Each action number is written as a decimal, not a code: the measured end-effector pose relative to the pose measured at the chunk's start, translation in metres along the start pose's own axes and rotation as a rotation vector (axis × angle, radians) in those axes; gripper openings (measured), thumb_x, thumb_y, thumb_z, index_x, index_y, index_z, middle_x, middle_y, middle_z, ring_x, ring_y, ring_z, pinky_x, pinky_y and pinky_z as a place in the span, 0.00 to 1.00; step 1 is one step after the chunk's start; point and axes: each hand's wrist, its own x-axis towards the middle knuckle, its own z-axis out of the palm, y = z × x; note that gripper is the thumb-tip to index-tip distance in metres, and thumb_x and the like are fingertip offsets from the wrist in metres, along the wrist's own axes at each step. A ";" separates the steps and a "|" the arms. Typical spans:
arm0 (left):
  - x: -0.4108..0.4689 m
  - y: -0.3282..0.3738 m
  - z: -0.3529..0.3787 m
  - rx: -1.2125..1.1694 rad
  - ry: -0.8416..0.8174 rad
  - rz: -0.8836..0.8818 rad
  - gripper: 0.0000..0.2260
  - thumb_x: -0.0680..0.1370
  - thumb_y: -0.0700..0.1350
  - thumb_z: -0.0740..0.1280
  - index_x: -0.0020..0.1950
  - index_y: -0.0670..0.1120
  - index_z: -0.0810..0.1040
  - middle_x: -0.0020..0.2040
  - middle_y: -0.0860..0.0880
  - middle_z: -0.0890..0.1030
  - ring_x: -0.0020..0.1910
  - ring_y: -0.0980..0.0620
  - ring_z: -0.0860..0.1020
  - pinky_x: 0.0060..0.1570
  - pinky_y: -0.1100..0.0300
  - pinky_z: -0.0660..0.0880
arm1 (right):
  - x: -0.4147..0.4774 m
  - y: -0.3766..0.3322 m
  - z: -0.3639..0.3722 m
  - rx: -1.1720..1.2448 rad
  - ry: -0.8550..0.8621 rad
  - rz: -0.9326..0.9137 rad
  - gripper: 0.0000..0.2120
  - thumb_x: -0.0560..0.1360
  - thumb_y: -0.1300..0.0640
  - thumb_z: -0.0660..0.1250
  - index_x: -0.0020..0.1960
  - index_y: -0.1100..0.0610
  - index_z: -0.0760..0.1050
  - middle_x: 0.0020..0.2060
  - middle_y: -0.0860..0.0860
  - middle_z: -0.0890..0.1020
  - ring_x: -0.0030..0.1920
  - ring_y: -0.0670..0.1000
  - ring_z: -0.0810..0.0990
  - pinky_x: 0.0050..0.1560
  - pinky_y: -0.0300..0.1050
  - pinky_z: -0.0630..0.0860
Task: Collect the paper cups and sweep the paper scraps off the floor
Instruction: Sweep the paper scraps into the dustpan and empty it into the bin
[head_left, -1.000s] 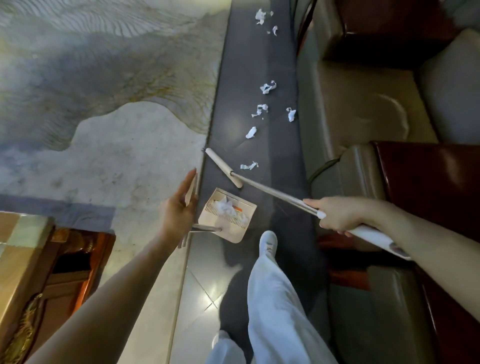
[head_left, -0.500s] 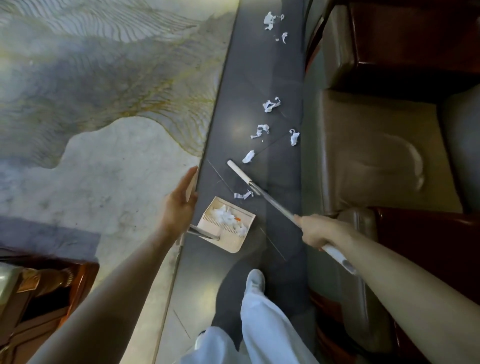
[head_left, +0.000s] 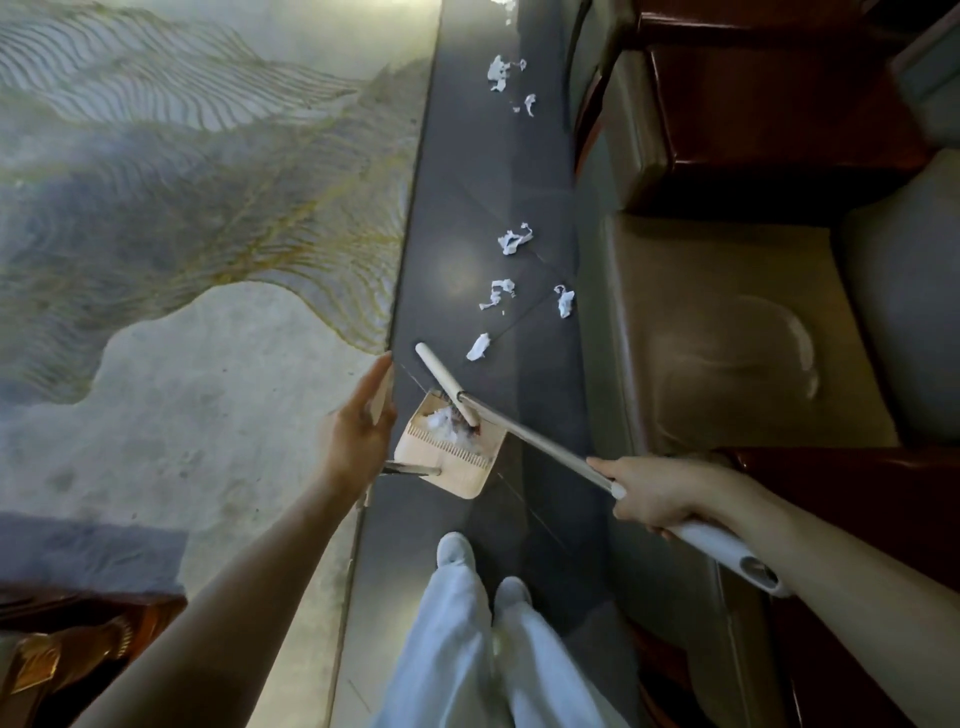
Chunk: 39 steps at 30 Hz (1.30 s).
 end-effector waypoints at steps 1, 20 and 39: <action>0.009 0.004 0.001 0.002 0.005 0.003 0.27 0.79 0.37 0.64 0.70 0.63 0.65 0.62 0.56 0.73 0.59 0.53 0.74 0.55 0.64 0.68 | 0.002 -0.001 -0.011 0.018 0.022 0.002 0.35 0.78 0.60 0.59 0.78 0.43 0.44 0.46 0.54 0.77 0.37 0.50 0.79 0.38 0.45 0.80; 0.162 0.046 0.038 0.063 0.035 -0.035 0.25 0.78 0.38 0.65 0.72 0.56 0.67 0.62 0.49 0.78 0.59 0.46 0.78 0.52 0.60 0.70 | 0.111 0.029 -0.241 -0.096 0.356 0.153 0.28 0.77 0.67 0.57 0.76 0.60 0.58 0.51 0.58 0.77 0.41 0.54 0.79 0.25 0.39 0.69; 0.214 0.078 0.059 0.023 0.069 -0.080 0.24 0.78 0.36 0.64 0.71 0.55 0.69 0.59 0.57 0.75 0.55 0.56 0.75 0.46 0.80 0.64 | 0.128 0.040 -0.324 0.180 0.208 0.006 0.32 0.76 0.64 0.59 0.77 0.49 0.54 0.41 0.57 0.79 0.33 0.53 0.78 0.35 0.46 0.78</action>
